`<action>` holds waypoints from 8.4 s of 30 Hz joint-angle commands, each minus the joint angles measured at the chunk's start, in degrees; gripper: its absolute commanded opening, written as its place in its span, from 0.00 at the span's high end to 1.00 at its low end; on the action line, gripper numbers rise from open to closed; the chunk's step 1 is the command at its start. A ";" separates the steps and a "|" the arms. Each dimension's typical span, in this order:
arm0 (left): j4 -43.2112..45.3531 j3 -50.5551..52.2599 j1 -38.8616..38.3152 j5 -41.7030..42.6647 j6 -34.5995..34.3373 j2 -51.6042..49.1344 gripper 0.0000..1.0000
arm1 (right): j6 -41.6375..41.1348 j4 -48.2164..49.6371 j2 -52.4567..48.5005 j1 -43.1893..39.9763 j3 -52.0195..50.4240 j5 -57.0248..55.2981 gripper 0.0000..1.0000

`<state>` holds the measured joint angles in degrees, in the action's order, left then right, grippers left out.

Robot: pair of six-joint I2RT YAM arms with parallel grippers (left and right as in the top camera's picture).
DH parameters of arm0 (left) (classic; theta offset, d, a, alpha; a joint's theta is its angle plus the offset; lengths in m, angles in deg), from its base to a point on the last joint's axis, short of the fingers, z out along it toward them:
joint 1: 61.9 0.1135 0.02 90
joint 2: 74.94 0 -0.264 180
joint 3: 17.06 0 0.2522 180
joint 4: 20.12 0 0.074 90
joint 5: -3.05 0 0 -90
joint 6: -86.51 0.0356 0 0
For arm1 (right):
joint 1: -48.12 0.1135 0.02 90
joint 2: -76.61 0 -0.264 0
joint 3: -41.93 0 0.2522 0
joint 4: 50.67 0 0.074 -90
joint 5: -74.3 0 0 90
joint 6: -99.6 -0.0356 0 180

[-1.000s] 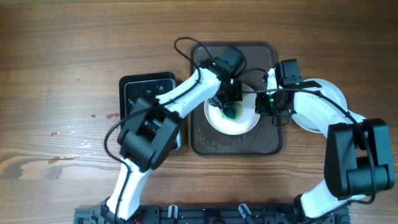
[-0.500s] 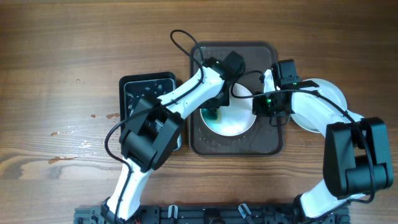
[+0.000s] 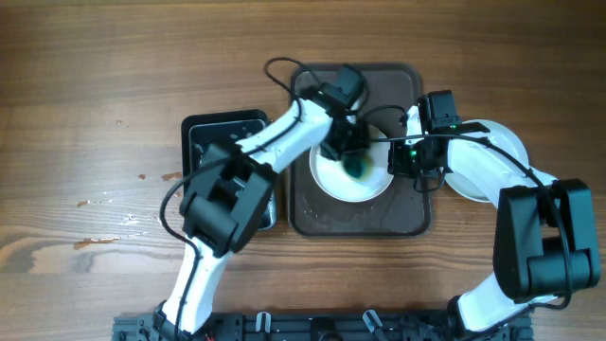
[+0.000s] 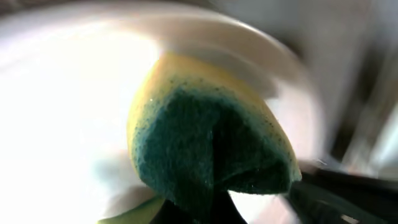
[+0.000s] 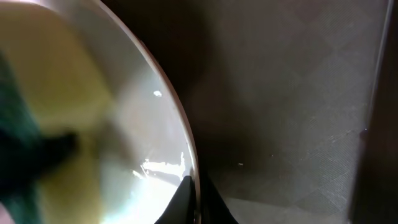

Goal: Clean dirty plates on tray and stack at the side

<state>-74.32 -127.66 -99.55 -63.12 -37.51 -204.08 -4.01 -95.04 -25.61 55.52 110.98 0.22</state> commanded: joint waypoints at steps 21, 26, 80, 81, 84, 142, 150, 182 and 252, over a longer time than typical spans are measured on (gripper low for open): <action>-16.20 1.68 8.66 -20.83 2.25 1.03 0.96 | 0.11 -0.50 -2.38 0.44 -0.57 -2.97 0.96; -12.55 1.68 10.03 -19.30 2.32 2.29 0.96 | 0.13 -0.50 -2.38 0.44 -0.57 -2.97 0.96; -23.89 2.12 10.93 -11.87 2.27 17.35 0.96 | 1.53 -1.42 -2.38 0.44 -0.57 -2.97 0.96; -24.72 2.12 11.80 -12.13 2.32 19.43 0.96 | 1.53 -1.42 -2.38 0.44 -0.57 -2.97 0.96; -28.55 2.12 15.02 -16.17 2.32 24.61 0.96 | 1.53 -1.36 -2.38 0.44 -0.57 -2.99 0.96; -21.57 22.77 45.86 -24.11 1.84 69.02 0.00 | 0.20 -6.32 3.10 48.22 32.52 -63.25 0.96; -21.57 22.77 45.86 -24.11 1.86 69.02 0.00 | 4.68 -6.32 3.10 55.91 32.52 -77.57 0.96; -21.57 22.77 45.86 -24.11 1.84 69.02 0.00 | 9.09 -6.82 3.10 65.13 32.50 -89.85 0.96; -21.57 22.77 45.86 -24.11 1.84 69.02 0.00 | 14.75 -38.38 46.66 -24.22 15.54 26.38 0.43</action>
<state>-95.92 -104.08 -54.00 -87.27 -35.52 -134.99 3.27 -130.58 13.39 25.29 125.87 18.25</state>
